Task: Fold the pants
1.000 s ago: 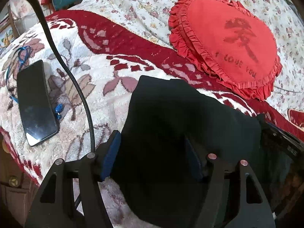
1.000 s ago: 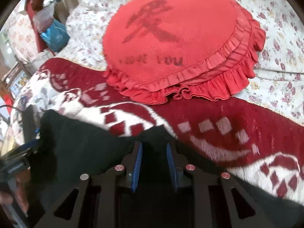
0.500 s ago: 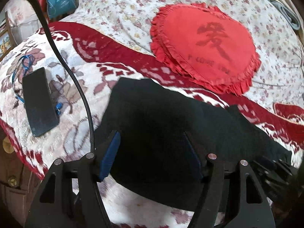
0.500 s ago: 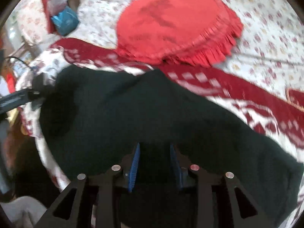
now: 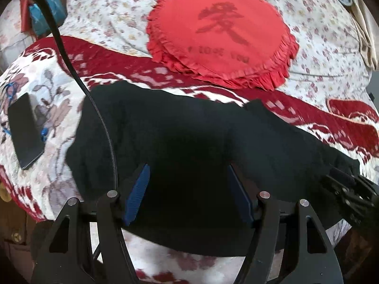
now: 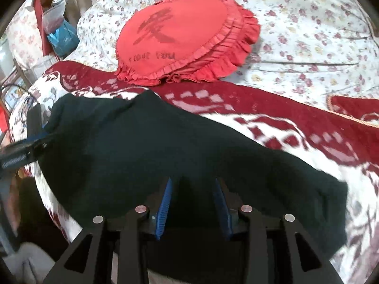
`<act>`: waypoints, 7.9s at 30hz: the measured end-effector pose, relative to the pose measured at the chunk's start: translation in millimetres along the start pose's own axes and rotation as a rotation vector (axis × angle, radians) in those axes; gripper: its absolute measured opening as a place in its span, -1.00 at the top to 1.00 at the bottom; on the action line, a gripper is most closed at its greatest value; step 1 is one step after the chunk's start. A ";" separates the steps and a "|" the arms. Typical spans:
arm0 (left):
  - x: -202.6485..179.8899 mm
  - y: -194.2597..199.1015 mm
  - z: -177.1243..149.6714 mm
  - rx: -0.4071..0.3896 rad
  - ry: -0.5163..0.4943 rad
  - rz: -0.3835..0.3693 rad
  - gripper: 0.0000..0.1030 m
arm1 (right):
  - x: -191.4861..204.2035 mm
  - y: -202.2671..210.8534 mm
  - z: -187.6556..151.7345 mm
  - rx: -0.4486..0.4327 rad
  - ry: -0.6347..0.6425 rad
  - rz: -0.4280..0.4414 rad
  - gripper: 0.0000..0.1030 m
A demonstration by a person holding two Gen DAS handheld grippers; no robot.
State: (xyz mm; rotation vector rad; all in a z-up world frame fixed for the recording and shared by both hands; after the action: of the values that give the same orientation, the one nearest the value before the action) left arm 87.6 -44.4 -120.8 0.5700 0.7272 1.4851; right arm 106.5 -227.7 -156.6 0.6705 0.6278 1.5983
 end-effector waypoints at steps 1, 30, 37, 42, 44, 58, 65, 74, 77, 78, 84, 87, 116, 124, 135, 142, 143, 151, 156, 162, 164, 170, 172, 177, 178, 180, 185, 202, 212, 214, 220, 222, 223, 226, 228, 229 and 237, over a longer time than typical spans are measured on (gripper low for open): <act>-3.9 -2.5 -0.8 0.002 -0.004 -0.004 -0.31 | -2.8 3.8 -3.9 0.000 -0.008 0.003 0.24; -115.4 -28.6 -1.4 0.047 -0.190 -0.128 -0.31 | -67.3 36.4 -43.2 0.018 -0.169 -0.025 0.07; -158.1 -31.1 -1.5 0.071 -0.261 -0.218 -0.31 | -94.6 62.9 -59.0 0.022 -0.262 -0.031 0.06; -197.9 -31.6 -2.5 0.090 -0.318 -0.305 -0.31 | -104.8 73.6 -75.9 0.038 -0.332 -0.022 0.05; -218.3 -31.4 -5.3 0.107 -0.352 -0.355 -0.31 | -110.4 77.8 -82.0 0.043 -0.342 -0.035 0.04; -329.6 -60.6 -19.1 0.180 -0.590 -0.527 -0.33 | -119.6 51.6 -84.1 -0.013 -0.536 0.077 -0.11; -348.8 -79.7 -24.5 0.218 -0.552 -0.614 -0.30 | -122.0 40.1 -71.8 -0.191 -0.649 0.049 -0.28; -281.7 -53.4 26.5 0.171 -0.367 -0.576 0.08 | -95.6 65.8 -15.5 -0.250 -0.484 0.114 0.62; -225.6 -38.8 58.8 0.119 -0.270 -0.527 0.08 | -60.0 74.9 14.5 -0.271 -0.346 0.137 0.62; -204.5 -33.5 67.7 0.098 -0.241 -0.499 0.08 | -43.2 73.2 22.3 -0.271 -0.304 0.163 0.62; -99.8 -13.2 85.2 0.047 -0.120 -0.358 0.08 | 66.5 14.3 10.2 -0.077 -0.212 0.409 0.03; -69.5 -11.0 71.2 0.063 -0.106 -0.300 0.08 | 87.8 9.4 -1.3 -0.001 -0.214 0.481 0.03; -98.8 9.8 -26.2 0.124 -0.085 -0.341 0.70 | 14.6 7.6 29.2 -0.067 -0.182 0.221 -0.09; -80.2 -2.2 -21.8 0.098 -0.074 -0.255 0.47 | 30.7 -42.8 23.9 0.018 -0.073 0.154 -0.10; -29.5 8.1 -6.0 0.052 -0.025 -0.145 0.43 | 77.8 -21.5 26.9 -0.004 0.036 0.207 -0.11; -6.8 18.6 -7.3 0.036 0.003 -0.102 0.25 | 98.6 -36.9 13.3 0.043 0.124 0.149 -0.13; -2.4 20.4 -6.8 0.033 0.015 -0.101 0.20 | 99.8 -32.2 17.4 0.035 0.124 0.157 -0.13; 28.8 28.9 -3.1 0.013 0.079 -0.066 -0.02 | 107.8 -36.1 19.3 0.050 0.138 0.155 -0.19; 45.2 29.9 -4.8 0.018 0.105 -0.044 -0.02 | 111.8 -43.3 16.2 0.087 0.145 0.154 -0.22; 60.9 30.1 -6.1 0.020 0.139 -0.031 -0.02 | 118.3 -37.5 36.1 0.044 0.145 0.162 -0.23; 67.0 31.7 -6.5 0.018 0.150 -0.026 -0.02 | 122.7 -39.0 40.1 0.042 0.132 0.179 -0.23; 87.0 34.4 -10.3 0.022 0.200 -0.014 -0.15 | 145.7 -48.6 51.0 0.044 0.136 0.238 -0.23; 92.2 34.3 -12.1 0.026 0.217 -0.012 -0.15 | 154.0 -50.8 55.2 0.043 0.149 0.248 -0.24; 102.4 33.0 -15.7 0.037 0.246 -0.004 -0.15 | 172.6 -57.0 64.9 0.040 0.160 0.287 -0.29; 104.2 32.7 -16.5 0.039 0.254 -0.004 -0.15 | 175.9 -58.5 67.1 0.038 0.158 0.295 -0.32; 108.6 32.6 -18.5 0.042 0.279 -0.014 -0.15 | 183.3 -63.6 71.5 0.041 0.160 0.306 -0.34; 122.0 29.7 -26.7 0.049 0.383 -0.069 -0.39 | 202.1 -74.7 82.1 0.052 0.177 0.343 -0.35; 126.4 0.5 -35.3 0.094 0.445 -0.070 -0.40 | 270.1 -133.8 125.5 0.072 0.249 0.420 -0.41; 118.1 -8.6 -33.9 0.093 0.433 -0.072 -0.78 | 282.1 -152.7 125.5 0.096 0.216 0.487 -0.43; 118.8 -10.5 -33.1 0.101 0.439 -0.081 -0.78 | 282.8 -156.8 125.3 0.102 0.181 0.512 -0.09; 129.1 -3.6 -21.0 0.032 0.501 -0.134 0.58 | 282.3 -155.9 124.6 0.108 0.143 0.543 0.05; 122.2 3.7 -15.4 -0.003 0.436 -0.120 0.70 | 279.1 -150.9 127.3 0.107 0.119 0.556 0.17; 117.6 9.8 -11.2 -0.026 0.407 -0.120 0.71 | 277.0 -146.4 130.3 0.102 0.106 0.566 0.27; 95.8 40.3 10.0 -0.122 0.326 -0.168 0.72 | 266.8 -119.7 144.1 0.055 0.076 0.612 0.43; 70.8 66.2 25.0 -0.202 0.224 -0.210 0.72 | 249.4 -90.7 157.9 -0.013 0.043 0.642 0.44; 54.3 77.8 29.9 -0.235 0.161 -0.235 0.72 | 234.3 -73.1 165.7 -0.058 0.009 0.653 0.44; -84.2 61.3 -18.1 -0.115 -0.177 -0.461 0.72 | 75.4 -10.0 131.6 -0.194 -0.190 0.353 -0.29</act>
State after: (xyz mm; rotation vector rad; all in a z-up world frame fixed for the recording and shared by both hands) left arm 37.3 -128.2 -80.9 0.4052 0.5820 1.0265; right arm 201.5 -148.5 -68.2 0.8068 0.2166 1.8643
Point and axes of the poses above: each gripper's, at about its wrist camera, not at the fingertips, and y roughly against the way its jaws point, x to its left, z to its top, the point moved 9 cm from there along -y, roughly the way its jaws point, and after that the axes turned 9 degrees about -x, right-handed, at the moved point
